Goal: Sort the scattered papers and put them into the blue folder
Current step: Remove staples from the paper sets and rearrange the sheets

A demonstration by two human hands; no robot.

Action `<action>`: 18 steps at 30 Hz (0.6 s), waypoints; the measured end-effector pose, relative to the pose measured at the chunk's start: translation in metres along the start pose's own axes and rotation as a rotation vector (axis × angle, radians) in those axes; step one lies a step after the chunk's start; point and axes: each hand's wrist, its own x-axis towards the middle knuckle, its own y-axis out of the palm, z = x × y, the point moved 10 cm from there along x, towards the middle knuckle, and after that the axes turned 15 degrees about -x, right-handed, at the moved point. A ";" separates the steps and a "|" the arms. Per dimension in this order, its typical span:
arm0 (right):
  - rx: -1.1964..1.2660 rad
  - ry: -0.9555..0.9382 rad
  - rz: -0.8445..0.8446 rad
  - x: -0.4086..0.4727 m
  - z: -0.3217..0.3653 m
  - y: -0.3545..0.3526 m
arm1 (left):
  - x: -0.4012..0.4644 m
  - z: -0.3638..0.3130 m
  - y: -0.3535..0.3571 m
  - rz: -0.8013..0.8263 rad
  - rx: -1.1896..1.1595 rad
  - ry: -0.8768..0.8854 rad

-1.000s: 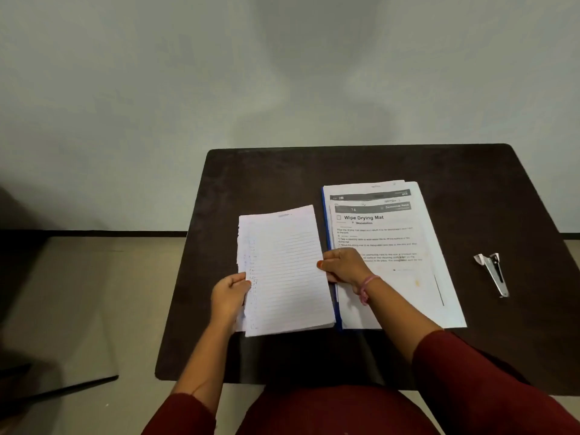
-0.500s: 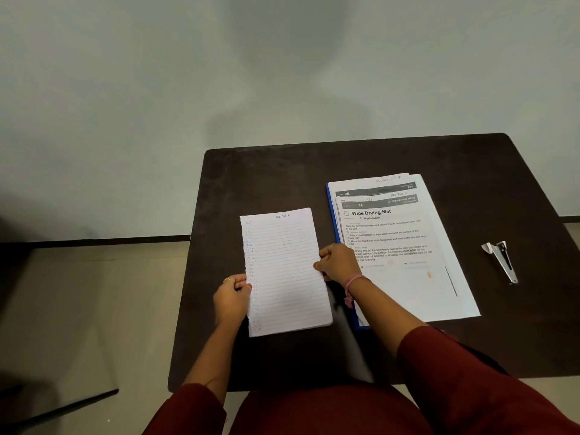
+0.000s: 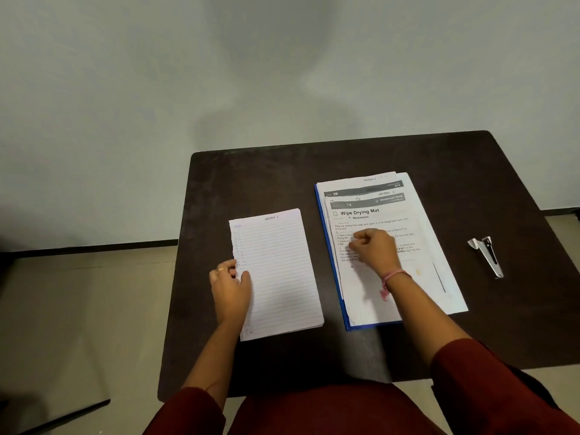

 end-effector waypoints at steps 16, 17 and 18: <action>-0.204 -0.165 0.021 0.056 -0.061 -0.091 | -0.071 -0.061 0.197 0.633 0.295 0.213; -0.270 -0.231 0.038 0.062 -0.052 -0.091 | -0.076 -0.060 0.209 0.702 0.374 0.213; -0.317 -0.278 0.051 0.069 -0.046 -0.092 | -0.078 -0.057 0.221 0.756 0.453 0.202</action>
